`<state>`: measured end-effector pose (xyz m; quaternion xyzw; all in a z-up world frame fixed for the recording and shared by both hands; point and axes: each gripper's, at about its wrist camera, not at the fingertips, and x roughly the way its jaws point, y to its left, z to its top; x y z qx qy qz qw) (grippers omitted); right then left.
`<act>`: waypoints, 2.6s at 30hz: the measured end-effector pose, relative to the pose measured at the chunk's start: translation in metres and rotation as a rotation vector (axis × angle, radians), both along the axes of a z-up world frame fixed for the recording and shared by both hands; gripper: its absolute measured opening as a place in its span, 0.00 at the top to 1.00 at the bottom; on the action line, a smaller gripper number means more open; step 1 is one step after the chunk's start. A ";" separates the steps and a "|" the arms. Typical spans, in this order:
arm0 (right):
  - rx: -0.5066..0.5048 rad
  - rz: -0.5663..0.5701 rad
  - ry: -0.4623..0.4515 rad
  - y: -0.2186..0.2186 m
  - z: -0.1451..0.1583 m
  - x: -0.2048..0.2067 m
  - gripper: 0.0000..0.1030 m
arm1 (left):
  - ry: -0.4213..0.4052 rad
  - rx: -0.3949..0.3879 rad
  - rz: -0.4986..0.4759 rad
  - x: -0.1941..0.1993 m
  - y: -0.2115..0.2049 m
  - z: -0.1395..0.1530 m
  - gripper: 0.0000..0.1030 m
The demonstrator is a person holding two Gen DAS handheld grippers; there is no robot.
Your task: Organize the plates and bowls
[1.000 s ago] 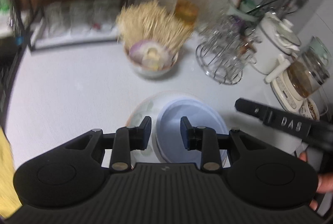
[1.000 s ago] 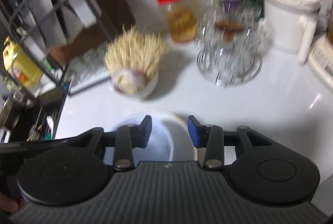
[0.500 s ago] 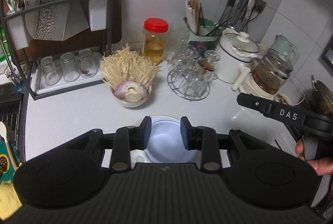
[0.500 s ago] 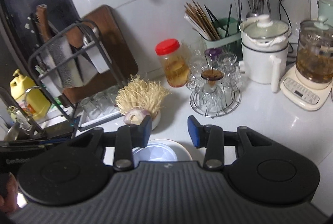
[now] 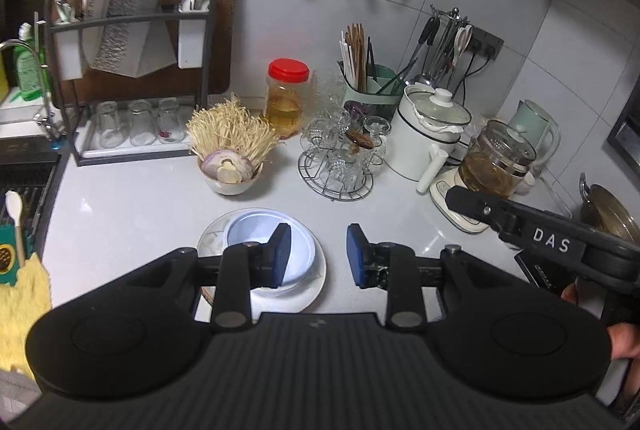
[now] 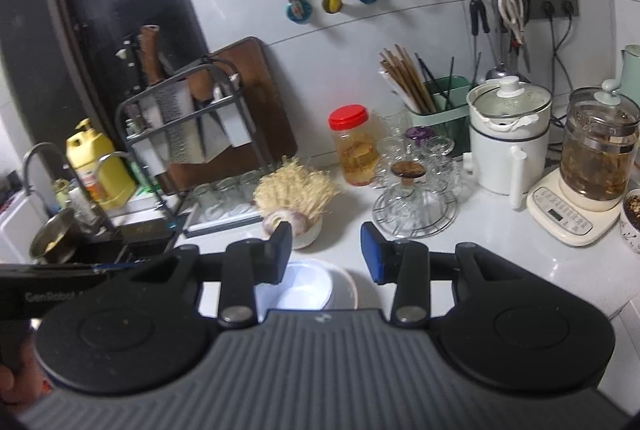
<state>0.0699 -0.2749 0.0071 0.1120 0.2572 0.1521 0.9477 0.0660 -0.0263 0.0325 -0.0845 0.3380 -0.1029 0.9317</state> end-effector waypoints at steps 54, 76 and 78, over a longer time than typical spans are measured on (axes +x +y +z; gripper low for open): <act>-0.075 0.050 0.006 -0.040 -0.041 -0.137 0.33 | 0.021 0.154 0.171 -0.172 -0.047 -0.028 0.06; -0.068 0.033 0.004 -0.043 -0.043 -0.140 0.00 | 0.026 0.164 0.210 -0.185 -0.043 -0.032 0.05; -0.067 0.036 0.006 -0.043 -0.044 -0.141 0.00 | 0.026 0.165 0.208 -0.186 -0.044 -0.032 0.05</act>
